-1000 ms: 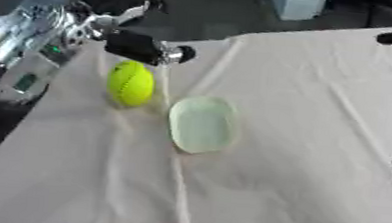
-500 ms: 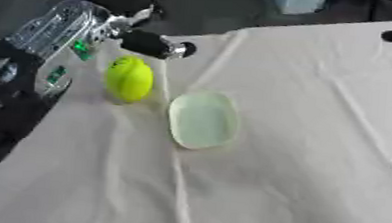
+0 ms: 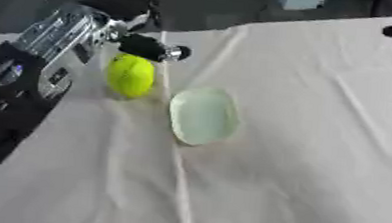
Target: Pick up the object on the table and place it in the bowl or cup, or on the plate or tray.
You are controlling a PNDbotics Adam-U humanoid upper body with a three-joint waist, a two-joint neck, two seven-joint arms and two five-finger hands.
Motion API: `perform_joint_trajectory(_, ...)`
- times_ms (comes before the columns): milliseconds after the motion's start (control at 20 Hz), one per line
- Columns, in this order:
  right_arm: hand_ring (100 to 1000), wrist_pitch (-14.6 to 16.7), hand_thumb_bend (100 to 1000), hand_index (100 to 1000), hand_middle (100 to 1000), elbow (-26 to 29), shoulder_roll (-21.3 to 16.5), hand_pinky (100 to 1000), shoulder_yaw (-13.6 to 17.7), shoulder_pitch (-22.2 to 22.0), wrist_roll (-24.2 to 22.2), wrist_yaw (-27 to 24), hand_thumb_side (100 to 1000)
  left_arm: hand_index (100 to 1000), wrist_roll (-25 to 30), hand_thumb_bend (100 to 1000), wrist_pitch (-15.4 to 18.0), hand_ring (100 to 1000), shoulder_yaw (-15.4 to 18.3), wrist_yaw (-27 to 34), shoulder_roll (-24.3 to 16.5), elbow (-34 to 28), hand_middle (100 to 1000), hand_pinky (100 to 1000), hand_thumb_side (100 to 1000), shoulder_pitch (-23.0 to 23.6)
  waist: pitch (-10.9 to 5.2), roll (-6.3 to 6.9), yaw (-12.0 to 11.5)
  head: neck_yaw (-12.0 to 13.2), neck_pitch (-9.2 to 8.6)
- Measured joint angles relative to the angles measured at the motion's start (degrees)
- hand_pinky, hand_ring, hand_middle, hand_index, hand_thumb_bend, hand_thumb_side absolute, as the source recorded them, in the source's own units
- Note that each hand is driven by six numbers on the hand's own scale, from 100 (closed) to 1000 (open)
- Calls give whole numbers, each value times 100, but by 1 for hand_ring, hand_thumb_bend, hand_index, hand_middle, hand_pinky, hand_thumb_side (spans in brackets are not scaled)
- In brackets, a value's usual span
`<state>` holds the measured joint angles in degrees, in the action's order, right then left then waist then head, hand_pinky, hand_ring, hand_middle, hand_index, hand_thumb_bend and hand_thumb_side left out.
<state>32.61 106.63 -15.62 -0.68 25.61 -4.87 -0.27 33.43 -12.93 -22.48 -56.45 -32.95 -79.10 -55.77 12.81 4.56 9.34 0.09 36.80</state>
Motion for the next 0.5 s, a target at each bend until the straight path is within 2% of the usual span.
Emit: perform_joint_trajectory(500, 799, 18, 100, 957, 810, -22, 0, 689, 2, -1, -18, 0, 891, 849, 338, 487, -53, 760, 1, -49, -142, -168, 1000, 612, 1000, 187, -1, -51, -70, -6, 60)
